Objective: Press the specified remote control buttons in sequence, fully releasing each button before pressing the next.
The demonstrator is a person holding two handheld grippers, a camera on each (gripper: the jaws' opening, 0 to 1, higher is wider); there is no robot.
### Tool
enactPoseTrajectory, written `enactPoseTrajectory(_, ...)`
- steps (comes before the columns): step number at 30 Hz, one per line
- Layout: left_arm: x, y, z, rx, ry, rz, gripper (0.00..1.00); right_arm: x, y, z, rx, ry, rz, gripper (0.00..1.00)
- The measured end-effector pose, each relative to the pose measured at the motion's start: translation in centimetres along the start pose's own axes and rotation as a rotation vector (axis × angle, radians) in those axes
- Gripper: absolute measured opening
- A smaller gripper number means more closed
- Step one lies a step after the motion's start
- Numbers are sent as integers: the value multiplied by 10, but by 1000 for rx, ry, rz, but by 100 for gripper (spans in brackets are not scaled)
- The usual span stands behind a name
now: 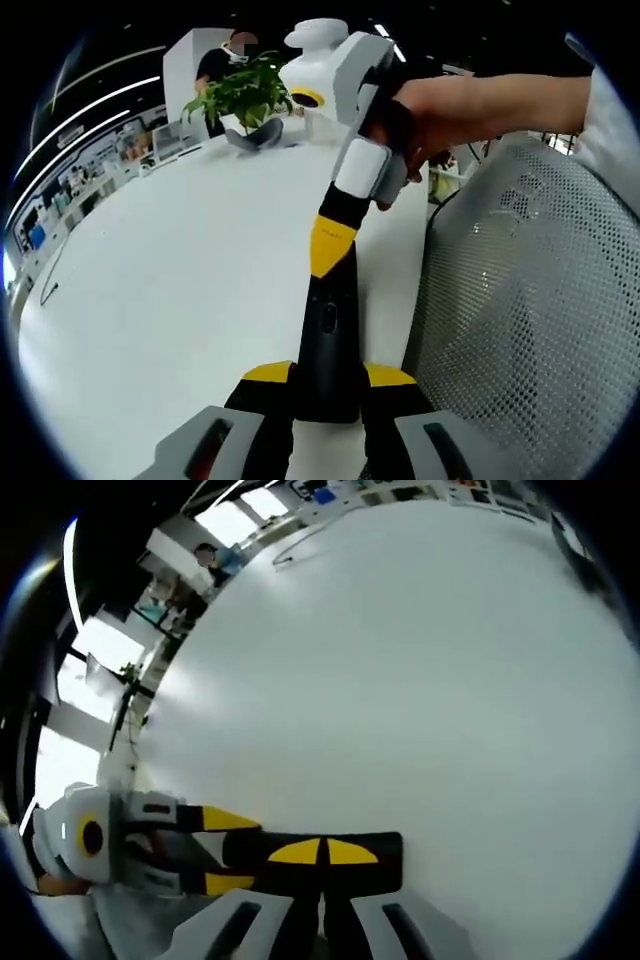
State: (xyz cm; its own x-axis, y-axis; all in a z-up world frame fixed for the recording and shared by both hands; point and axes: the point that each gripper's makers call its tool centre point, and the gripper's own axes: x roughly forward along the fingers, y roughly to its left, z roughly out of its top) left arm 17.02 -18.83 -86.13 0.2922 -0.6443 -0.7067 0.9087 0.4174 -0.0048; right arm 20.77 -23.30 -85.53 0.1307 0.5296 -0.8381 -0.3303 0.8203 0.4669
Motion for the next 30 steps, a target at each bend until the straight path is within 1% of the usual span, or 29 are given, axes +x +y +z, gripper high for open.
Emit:
enactPoseTrajectory(3, 0, 0, 0, -1, 0, 2, 24, 0, 0, -1, -20, 75, -32, 0)
enactPoseTrajectory(4, 0, 0, 0, 0, 0, 2, 24, 1, 0, -1, -23, 82, -36, 0)
enactPoseTrajectory(5, 0, 0, 0, 0, 0, 2, 24, 1, 0, -1, -38, 99, -57, 0)
enactPoseTrajectory(7, 0, 0, 0, 0, 0, 2, 24, 1, 1, -1, -47, 104, -82, 0)
enactPoseTrajectory(9, 0, 0, 0, -1, -2, 3, 24, 1, 2, -2, -74, 101, -95, 0)
enactPoseTrajectory(11, 0, 0, 0, -2, -2, 2, 24, 1, 0, 0, -66, 119, -89, 0)
enactPoseTrajectory(13, 0, 0, 0, -1, -1, 1, 24, 1, -1, -1, -24, 141, -75, 0)
enactPoseTrajectory(14, 0, 0, 0, 0, -1, 0, 24, 1, -1, -1, -21, 143, -75, 0)
enactPoseTrajectory(16, -1, -1, 0, 4, -1, -1, 24, 1, 1, -2, -21, 149, -80, 0)
enactPoseTrajectory(20, -1, -1, -1, 4, -1, -4, 24, 1, 1, -3, -47, 183, -103, 0)
enactPoseTrajectory(23, -1, -1, -1, 5, -1, -4, 24, 0, 0, -5, -42, 192, -109, 0)
enactPoseTrajectory(27, -1, -1, -1, 6, -2, -5, 24, 0, -1, -5, -24, 173, -102, 0)
enactPoseTrajectory(30, -1, 0, -1, 4, -3, -5, 25, 1, -1, -5, -41, 161, -108, 0)
